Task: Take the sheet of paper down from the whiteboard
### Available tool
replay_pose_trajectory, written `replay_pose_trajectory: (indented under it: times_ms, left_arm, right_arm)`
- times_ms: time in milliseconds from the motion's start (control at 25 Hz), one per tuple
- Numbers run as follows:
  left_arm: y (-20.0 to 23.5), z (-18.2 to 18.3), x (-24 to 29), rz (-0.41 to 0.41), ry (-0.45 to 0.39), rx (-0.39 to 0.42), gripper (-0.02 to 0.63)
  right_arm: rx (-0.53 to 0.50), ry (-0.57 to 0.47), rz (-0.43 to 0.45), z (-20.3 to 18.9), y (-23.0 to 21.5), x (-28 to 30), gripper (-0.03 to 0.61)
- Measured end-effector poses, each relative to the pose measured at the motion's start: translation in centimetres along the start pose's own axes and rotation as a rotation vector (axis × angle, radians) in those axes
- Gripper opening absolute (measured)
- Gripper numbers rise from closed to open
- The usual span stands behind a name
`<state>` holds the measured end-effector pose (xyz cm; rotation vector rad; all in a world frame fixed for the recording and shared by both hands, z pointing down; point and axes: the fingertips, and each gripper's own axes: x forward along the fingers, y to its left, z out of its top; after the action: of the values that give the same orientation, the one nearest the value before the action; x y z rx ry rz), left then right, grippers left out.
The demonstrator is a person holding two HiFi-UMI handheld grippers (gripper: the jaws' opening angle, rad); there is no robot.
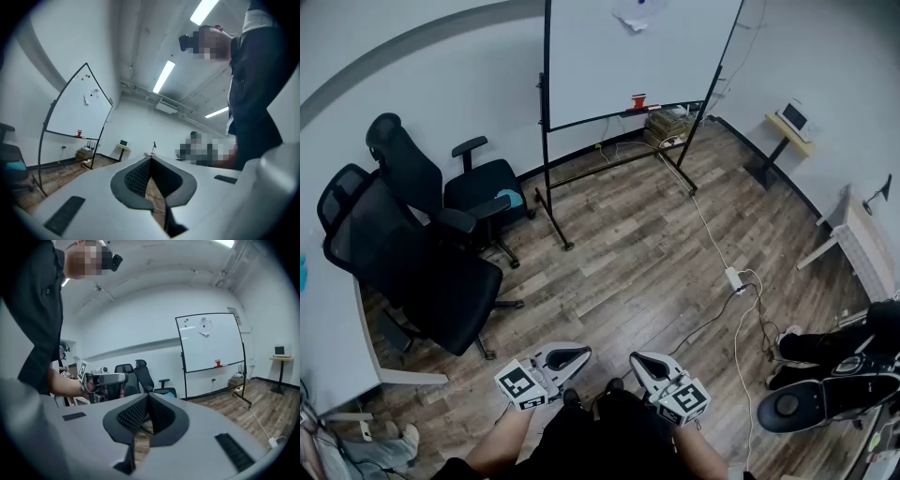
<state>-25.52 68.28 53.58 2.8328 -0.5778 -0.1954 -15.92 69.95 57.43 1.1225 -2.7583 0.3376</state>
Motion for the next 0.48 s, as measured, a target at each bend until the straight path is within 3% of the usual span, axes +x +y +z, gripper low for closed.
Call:
replay_pose_trajectory:
  times_ms: [280, 480]
  left_arm:
    - [1.0, 1.1, -0.4, 0.126, 0.005, 0.022, 0.011]
    - [-0.3, 0.8, 2.6, 0.129, 0.066, 0.046, 0.011]
  right_arm:
    - [-0.034, -0.044, 0.022, 2.1, -1.2, 0.6, 0.020]
    - [-0.047, -0.127, -0.012, 3.2, -3.4, -2.7, 0.020]
